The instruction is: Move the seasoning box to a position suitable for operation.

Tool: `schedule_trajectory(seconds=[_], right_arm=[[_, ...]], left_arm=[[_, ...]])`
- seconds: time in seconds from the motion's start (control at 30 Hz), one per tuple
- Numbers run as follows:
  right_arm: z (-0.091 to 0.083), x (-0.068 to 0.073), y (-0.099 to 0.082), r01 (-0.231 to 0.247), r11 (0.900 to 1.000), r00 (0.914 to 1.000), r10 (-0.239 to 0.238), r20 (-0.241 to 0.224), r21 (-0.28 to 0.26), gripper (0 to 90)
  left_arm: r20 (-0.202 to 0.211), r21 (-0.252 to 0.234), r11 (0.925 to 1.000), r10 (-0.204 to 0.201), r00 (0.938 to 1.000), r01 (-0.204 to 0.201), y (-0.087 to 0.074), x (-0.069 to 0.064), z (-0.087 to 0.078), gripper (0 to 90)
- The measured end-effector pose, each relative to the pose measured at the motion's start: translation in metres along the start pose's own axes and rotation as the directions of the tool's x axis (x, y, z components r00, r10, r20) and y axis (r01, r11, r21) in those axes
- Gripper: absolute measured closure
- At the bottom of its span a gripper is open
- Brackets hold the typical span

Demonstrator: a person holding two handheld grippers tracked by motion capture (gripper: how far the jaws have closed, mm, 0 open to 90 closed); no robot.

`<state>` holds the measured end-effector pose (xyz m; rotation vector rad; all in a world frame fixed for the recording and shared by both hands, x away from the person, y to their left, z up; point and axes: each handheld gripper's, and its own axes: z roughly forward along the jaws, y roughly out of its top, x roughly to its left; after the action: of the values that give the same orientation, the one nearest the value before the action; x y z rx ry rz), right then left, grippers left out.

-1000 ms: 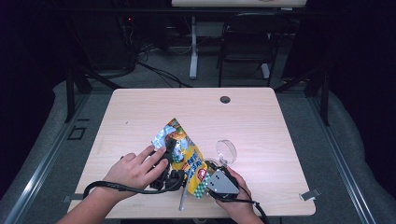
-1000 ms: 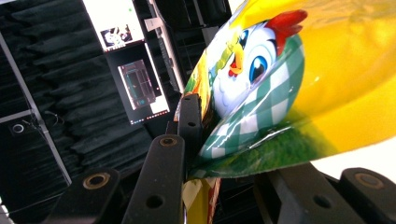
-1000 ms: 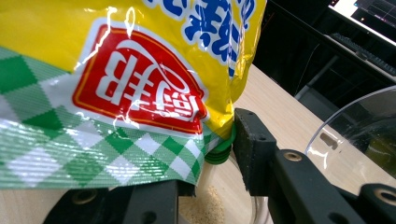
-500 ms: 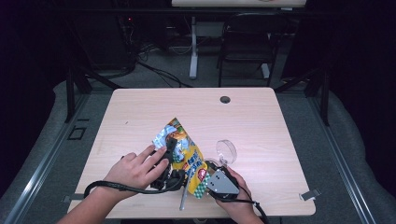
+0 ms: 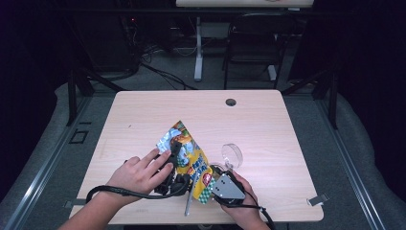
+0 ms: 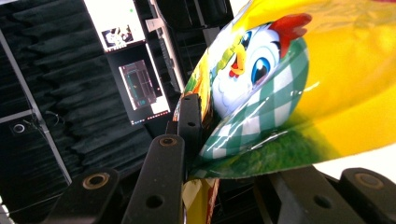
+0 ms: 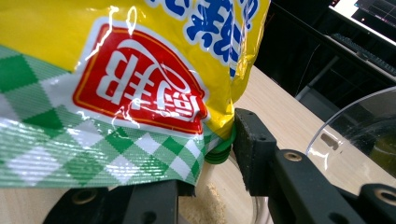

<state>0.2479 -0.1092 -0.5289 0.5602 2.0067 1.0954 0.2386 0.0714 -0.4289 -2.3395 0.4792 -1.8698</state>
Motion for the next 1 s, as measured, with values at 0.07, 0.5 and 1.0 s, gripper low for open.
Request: schedule_trajectory(seconds=[0.07, 0.5, 1.0], right_arm=[[0.0000, 0.0001, 0.0000, 0.000, 1.0000, 1.0000, 0.000, 0.000, 0.000, 70.3], [-0.0003, -0.0001, 0.0005, -0.003, 1.0000, 1.0000, 0.003, -0.004, -0.005, 70.3], [-0.0007, 0.0003, 0.0008, -0.004, 1.0000, 1.0000, 0.004, -0.005, -0.004, 70.3]], left_arm=[[-0.001, -0.003, 1.0000, -0.005, 1.0000, 0.005, 0.0002, -0.0001, 0.0001, 77.9], [0.006, -0.010, 0.9999, -0.012, 0.9999, 0.012, 0.0000, 0.0022, 0.0000, 78.0], [0.004, -0.010, 0.9999, -0.009, 0.9999, 0.009, 0.0000, 0.0029, -0.0004, 78.0]])
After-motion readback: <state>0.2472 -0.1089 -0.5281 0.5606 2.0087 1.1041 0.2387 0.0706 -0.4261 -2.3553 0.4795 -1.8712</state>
